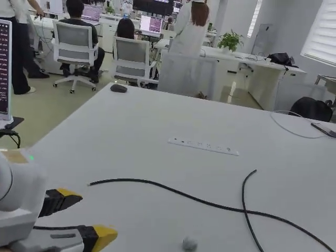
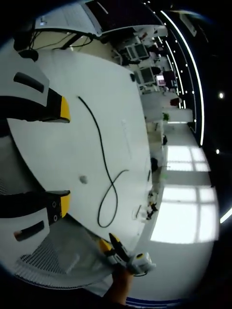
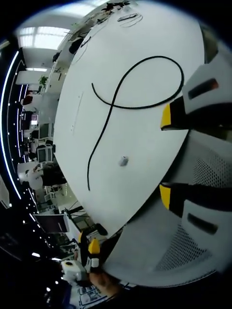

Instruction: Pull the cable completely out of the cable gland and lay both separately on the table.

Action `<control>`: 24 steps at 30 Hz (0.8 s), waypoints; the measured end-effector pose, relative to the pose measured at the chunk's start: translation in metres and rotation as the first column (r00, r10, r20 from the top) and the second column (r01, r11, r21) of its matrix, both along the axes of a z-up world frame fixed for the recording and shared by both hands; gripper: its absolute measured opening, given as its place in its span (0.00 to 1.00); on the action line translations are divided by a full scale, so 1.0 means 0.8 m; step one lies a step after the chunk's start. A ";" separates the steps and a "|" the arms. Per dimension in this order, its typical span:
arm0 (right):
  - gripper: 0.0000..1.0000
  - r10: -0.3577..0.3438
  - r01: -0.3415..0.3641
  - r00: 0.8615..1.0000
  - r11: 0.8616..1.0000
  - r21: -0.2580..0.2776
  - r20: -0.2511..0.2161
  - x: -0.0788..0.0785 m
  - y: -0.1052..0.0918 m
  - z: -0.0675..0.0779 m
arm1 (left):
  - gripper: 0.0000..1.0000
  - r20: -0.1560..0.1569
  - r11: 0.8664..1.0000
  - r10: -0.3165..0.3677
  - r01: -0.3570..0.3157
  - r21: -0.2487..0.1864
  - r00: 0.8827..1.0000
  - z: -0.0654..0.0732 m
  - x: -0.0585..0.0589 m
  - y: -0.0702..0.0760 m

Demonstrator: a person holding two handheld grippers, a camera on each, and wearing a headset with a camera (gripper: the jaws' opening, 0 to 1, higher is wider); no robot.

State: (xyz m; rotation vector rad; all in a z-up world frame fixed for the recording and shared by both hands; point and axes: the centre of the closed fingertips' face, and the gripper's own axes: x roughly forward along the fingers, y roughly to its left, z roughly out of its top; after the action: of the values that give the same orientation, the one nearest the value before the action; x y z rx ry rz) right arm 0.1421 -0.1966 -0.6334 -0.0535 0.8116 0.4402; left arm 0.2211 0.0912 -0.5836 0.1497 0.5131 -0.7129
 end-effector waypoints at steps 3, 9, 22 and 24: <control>0.46 -0.016 0.016 1.000 1.000 0.004 -0.003 -0.001 0.000 -0.007 | 0.57 -0.015 1.000 0.028 -0.028 0.009 0.999 -0.014 0.001 0.006; 0.46 -0.055 0.055 0.998 0.996 0.068 0.001 0.003 0.005 -0.010 | 0.59 -0.051 0.999 0.049 -0.049 0.011 0.998 -0.033 -0.003 0.009; 0.46 -0.081 0.081 0.997 0.996 0.042 -0.016 0.002 0.003 -0.021 | 0.59 -0.039 0.998 0.056 -0.056 0.017 0.998 -0.033 -0.006 0.012; 0.46 -0.090 0.090 0.996 0.995 0.039 -0.016 0.002 0.002 -0.022 | 0.59 -0.042 0.998 0.058 -0.057 0.023 0.997 -0.038 -0.006 0.014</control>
State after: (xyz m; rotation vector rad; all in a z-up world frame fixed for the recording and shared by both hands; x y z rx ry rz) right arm 0.1440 -0.1952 -0.6512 0.0233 0.8156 0.3719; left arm 0.2162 0.1023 -0.6142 0.1404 0.5642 -0.6558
